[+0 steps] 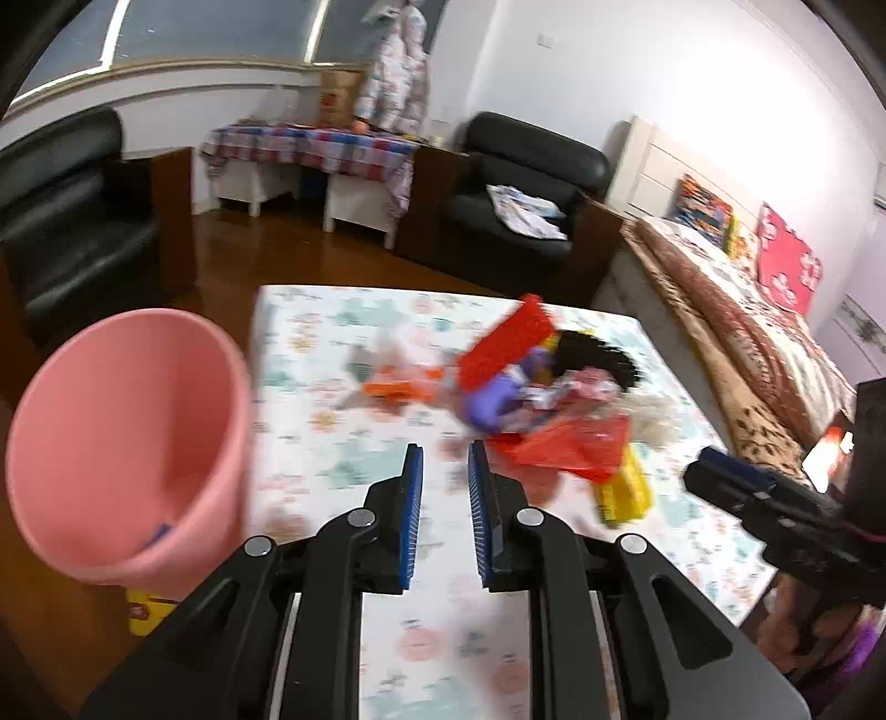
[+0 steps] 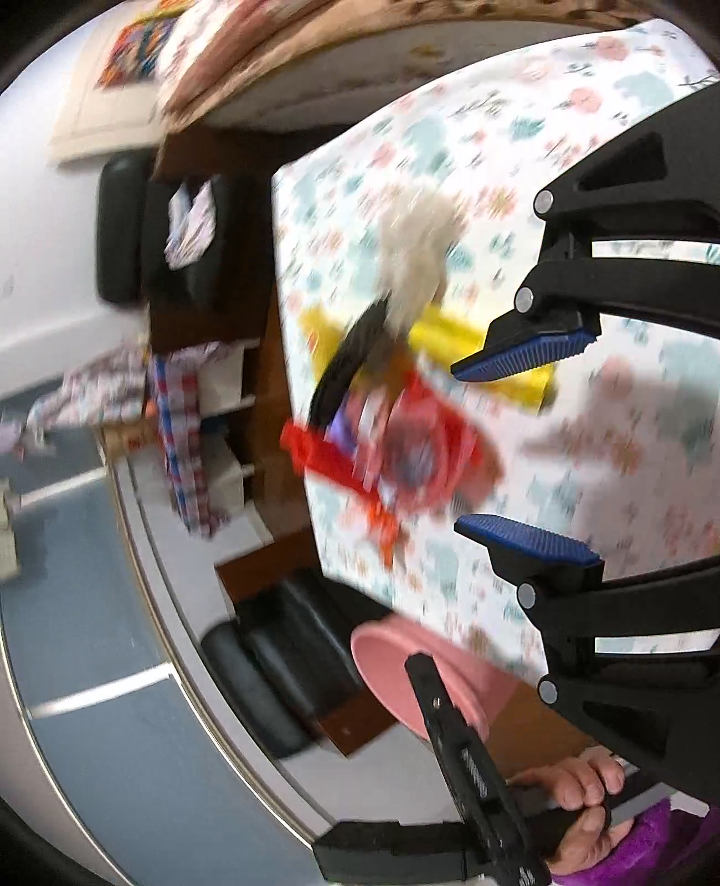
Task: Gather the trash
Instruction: 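Close the left tool on the red mesh bag, then close the right tool on the yellow plastic bag while the left tool holds the red mesh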
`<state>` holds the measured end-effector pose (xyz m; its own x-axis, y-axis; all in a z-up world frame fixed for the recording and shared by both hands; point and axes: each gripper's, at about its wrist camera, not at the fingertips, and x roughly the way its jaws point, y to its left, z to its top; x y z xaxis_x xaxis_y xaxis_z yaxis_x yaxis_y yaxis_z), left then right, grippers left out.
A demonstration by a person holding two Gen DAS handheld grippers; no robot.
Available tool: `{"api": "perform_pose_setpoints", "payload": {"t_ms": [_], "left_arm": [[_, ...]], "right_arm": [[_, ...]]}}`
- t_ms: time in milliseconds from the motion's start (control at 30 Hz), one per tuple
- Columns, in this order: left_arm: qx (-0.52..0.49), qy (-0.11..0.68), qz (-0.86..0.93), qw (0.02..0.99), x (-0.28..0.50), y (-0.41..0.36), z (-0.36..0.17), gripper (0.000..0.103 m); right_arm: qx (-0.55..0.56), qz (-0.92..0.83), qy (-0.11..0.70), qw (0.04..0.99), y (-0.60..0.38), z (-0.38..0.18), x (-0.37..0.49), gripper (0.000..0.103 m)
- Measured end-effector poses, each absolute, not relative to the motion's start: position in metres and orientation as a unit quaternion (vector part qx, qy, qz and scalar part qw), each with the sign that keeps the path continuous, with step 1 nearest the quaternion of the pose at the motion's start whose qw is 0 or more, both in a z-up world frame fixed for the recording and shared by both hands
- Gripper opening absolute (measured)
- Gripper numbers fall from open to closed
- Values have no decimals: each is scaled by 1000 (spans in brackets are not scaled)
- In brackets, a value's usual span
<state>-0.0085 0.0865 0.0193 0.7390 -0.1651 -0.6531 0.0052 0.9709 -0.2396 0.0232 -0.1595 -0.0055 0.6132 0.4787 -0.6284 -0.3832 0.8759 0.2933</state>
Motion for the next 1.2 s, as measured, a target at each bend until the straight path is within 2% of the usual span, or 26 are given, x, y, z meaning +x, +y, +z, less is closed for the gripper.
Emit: {"api": "perform_pose_setpoints", "payload": {"t_ms": [100, 167, 700, 733, 867, 967, 1200], "left_arm": [[-104, 366, -71, 922, 2, 64, 21, 20], [-99, 370, -82, 920, 9, 49, 20, 37], [-48, 412, -30, 909, 57, 3, -11, 37], [-48, 413, -27, 909, 58, 2, -13, 36], [-50, 417, -18, 908, 57, 6, -19, 14], [-47, 418, -12, 907, 53, 10, -22, 4], [-67, 406, -10, 911, 34, 29, -13, 3]], "right_arm": [[81, 227, 378, 894, -174, -14, 28, 49], [85, 225, 381, 893, -180, -18, 30, 49], [99, 224, 399, 884, -187, -40, 44, 49], [101, 224, 400, 883, -188, -41, 45, 49], [111, 228, 406, 878, -190, -44, 49, 49], [112, 231, 411, 874, -188, -46, 52, 49], [99, 237, 428, 867, -173, -47, 63, 49]]}}
